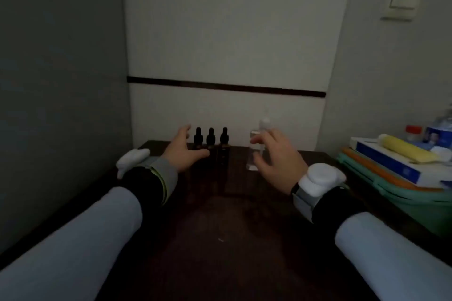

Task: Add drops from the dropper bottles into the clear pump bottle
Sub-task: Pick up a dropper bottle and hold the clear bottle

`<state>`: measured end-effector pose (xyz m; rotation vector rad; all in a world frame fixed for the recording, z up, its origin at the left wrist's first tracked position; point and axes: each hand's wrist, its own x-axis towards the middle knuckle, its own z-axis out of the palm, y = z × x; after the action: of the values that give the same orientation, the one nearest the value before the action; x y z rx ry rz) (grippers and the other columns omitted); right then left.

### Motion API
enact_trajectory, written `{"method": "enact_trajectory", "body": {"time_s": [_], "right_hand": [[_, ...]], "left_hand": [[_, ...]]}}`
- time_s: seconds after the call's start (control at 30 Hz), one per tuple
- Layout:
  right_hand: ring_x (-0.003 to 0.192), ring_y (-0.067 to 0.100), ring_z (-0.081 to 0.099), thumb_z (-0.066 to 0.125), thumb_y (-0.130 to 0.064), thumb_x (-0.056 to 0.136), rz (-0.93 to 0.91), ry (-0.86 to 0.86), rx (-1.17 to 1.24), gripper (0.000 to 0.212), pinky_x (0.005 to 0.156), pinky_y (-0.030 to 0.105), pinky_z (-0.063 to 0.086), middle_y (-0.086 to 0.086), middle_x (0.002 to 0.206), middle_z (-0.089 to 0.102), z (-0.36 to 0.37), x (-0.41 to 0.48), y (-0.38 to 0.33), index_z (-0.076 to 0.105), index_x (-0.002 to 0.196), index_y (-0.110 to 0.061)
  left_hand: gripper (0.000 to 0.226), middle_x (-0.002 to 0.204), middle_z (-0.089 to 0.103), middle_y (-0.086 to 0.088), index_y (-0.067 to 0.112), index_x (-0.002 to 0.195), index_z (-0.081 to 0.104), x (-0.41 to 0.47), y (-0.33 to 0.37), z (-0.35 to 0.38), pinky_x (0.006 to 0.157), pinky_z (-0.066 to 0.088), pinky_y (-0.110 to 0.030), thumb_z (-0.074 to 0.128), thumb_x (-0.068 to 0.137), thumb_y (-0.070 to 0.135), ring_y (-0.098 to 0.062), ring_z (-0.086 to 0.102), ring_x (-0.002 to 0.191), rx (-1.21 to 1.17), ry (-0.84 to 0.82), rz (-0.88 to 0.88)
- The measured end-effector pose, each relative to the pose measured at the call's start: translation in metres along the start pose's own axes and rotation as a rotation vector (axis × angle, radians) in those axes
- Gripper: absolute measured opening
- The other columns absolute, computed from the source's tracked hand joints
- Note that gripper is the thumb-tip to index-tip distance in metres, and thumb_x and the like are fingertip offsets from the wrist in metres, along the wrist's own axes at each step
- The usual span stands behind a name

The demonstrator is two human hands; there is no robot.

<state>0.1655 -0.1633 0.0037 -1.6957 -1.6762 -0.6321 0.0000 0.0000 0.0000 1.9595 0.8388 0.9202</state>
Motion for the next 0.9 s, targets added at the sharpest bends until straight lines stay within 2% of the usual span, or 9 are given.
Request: {"method": "enact_trajectory", "body": {"time_s": [0.2,0.33,0.47,0.6,0.67,0.73,0.77,0.83,0.9], "right_hand": [[0.100,0.011,0.047,0.057,-0.020,0.087,0.080,-0.063,0.120,0.022,0.082,0.028,0.043,-0.004,0.110,0.048,0.006,-0.002,-0.003,0.056,0.109,-0.020],[0.103,0.019,0.050,0.057,-0.017,0.085,0.055,-0.041,0.084,0.021,0.082,0.028,0.040,0.003,0.109,0.050,0.004,-0.001,-0.012,0.057,0.107,-0.014],[0.102,0.021,0.050,0.058,-0.015,0.085,0.096,-0.024,0.094,0.018,0.080,0.026,0.038,0.000,0.107,0.048,-0.001,-0.003,-0.013,0.058,0.104,-0.014],[0.089,0.016,0.052,0.057,-0.013,0.087,0.198,-0.004,0.146,0.017,0.081,0.026,0.042,-0.003,0.104,0.045,-0.011,-0.001,-0.004,0.059,0.104,-0.014],[0.078,0.012,0.052,0.057,-0.012,0.087,0.240,0.048,0.191,0.016,0.070,0.013,0.039,0.001,0.103,0.049,-0.015,0.001,0.001,0.060,0.102,-0.014],[0.069,0.005,0.051,0.057,-0.014,0.089,0.274,0.069,0.268,0.011,0.063,0.006,0.038,0.003,0.099,0.054,-0.017,0.004,0.004,0.061,0.098,-0.017],[0.065,0.004,0.051,0.057,-0.017,0.090,0.291,0.059,0.341,0.008,0.061,0.007,0.039,0.003,0.095,0.057,-0.017,0.004,0.004,0.061,0.096,-0.020],[0.060,0.003,0.052,0.055,-0.025,0.093,0.331,0.015,0.559,0.006,0.060,0.017,0.042,0.000,0.080,0.060,-0.019,0.004,-0.001,0.060,0.091,-0.026],[0.057,0.001,0.052,0.058,-0.033,0.091,0.345,-0.039,0.711,0.008,0.057,0.020,0.042,-0.005,0.070,0.058,-0.022,0.004,-0.007,0.061,0.089,-0.026]], "left_hand": [[0.073,0.139,0.045,-0.011,0.012,0.142,0.033,0.019,-0.004,-0.003,0.106,0.040,-0.040,0.071,0.080,0.005,-0.026,0.047,0.126,-0.024,-0.070,-0.040],[0.058,0.132,0.053,-0.014,0.010,0.138,0.042,0.010,-0.004,-0.001,0.098,0.041,-0.032,0.066,0.086,0.009,-0.029,0.052,0.120,0.150,0.002,-0.017],[0.049,0.125,0.058,-0.011,0.008,0.130,0.049,-0.002,0.002,-0.004,0.094,0.041,-0.030,0.068,0.085,0.015,-0.028,0.054,0.117,0.216,0.077,0.005],[0.033,0.090,0.056,-0.001,0.008,0.115,0.057,-0.015,0.019,-0.012,0.080,0.045,-0.029,0.068,0.084,0.013,-0.024,0.057,0.093,0.077,0.194,0.119],[0.028,0.081,0.052,0.006,0.012,0.107,0.056,-0.024,0.032,-0.010,0.071,0.046,-0.020,0.069,0.082,0.010,-0.015,0.054,0.079,-0.014,0.198,0.198],[0.030,0.082,0.052,0.007,0.016,0.105,0.054,-0.034,0.045,0.000,0.062,0.044,-0.008,0.071,0.081,0.008,-0.009,0.052,0.074,-0.055,0.043,0.235],[0.032,0.084,0.053,0.005,0.017,0.104,0.054,-0.040,0.048,0.007,0.063,0.043,-0.006,0.072,0.080,0.007,-0.009,0.052,0.075,-0.041,-0.068,0.246],[0.032,0.088,0.057,0.002,0.018,0.101,0.056,-0.050,0.052,0.023,0.069,0.045,-0.010,0.074,0.077,0.008,-0.010,0.054,0.079,0.014,-0.285,0.285],[0.029,0.087,0.060,0.002,0.016,0.098,0.060,-0.054,0.053,0.035,0.071,0.047,-0.015,0.076,0.076,0.010,-0.005,0.056,0.077,0.026,-0.408,0.316]]}}
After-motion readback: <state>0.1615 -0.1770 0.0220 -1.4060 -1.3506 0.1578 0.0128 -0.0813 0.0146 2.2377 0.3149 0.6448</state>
